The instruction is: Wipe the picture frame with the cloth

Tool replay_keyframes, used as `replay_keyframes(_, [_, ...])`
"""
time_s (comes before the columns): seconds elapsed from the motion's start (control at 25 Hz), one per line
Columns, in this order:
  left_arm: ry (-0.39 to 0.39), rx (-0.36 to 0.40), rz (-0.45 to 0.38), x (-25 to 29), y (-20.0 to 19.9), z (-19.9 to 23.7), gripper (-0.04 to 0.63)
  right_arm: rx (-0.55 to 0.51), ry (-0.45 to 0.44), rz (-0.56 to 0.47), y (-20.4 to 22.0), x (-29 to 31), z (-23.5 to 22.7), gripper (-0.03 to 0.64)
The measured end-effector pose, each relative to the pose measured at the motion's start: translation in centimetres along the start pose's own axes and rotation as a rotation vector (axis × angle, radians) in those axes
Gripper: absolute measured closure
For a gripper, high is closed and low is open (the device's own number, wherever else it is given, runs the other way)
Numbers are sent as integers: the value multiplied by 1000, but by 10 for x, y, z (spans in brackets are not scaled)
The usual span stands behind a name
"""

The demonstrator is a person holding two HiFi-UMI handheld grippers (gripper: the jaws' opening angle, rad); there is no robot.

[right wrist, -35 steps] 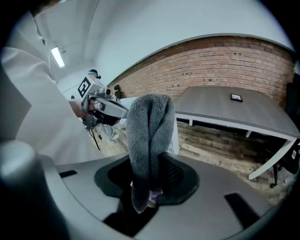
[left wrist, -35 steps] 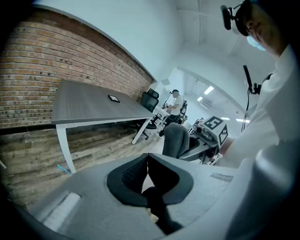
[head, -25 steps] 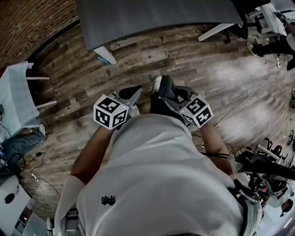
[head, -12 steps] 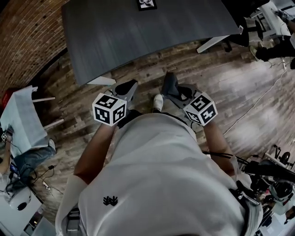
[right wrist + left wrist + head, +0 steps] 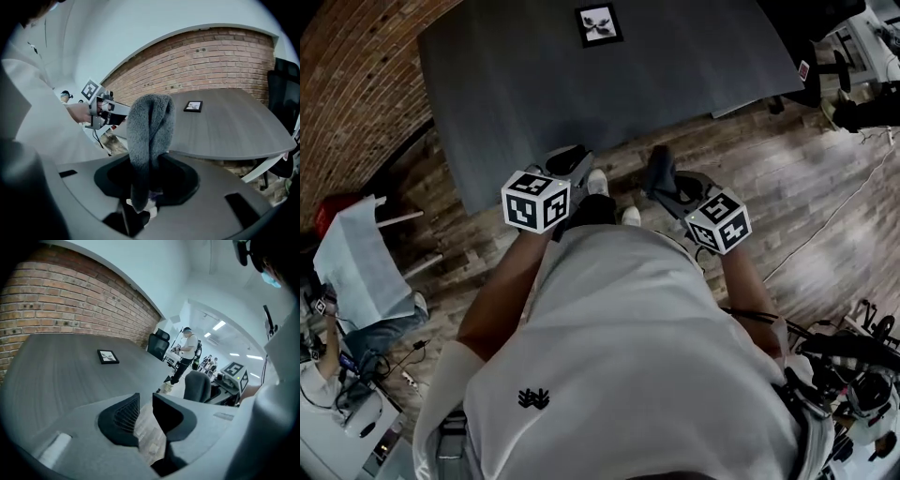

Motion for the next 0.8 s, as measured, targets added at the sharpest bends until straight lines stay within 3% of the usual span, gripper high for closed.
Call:
replay_keyframes(0.4, [-75, -133, -35, 101, -103, 131, 501, 11, 85, 13, -82, 30, -82, 468])
replay_keyframes(0.64, [-183, -199, -53, 176, -136, 177, 494, -27, 32, 46, -93, 34, -143, 468])
replay_keyframes(0.8, [-313, -260, -43, 214, -148, 202, 491, -102, -24, 70, -112, 23, -195, 468])
Point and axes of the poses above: the fingertips, and each gripper's own axes: x forward along the fingers, z to its left, y out of its underside, the point moved 8 cm from there along -x, backward along the fingers, and after that the axes turned 3 degrees about -x, right-handed, at the moved point
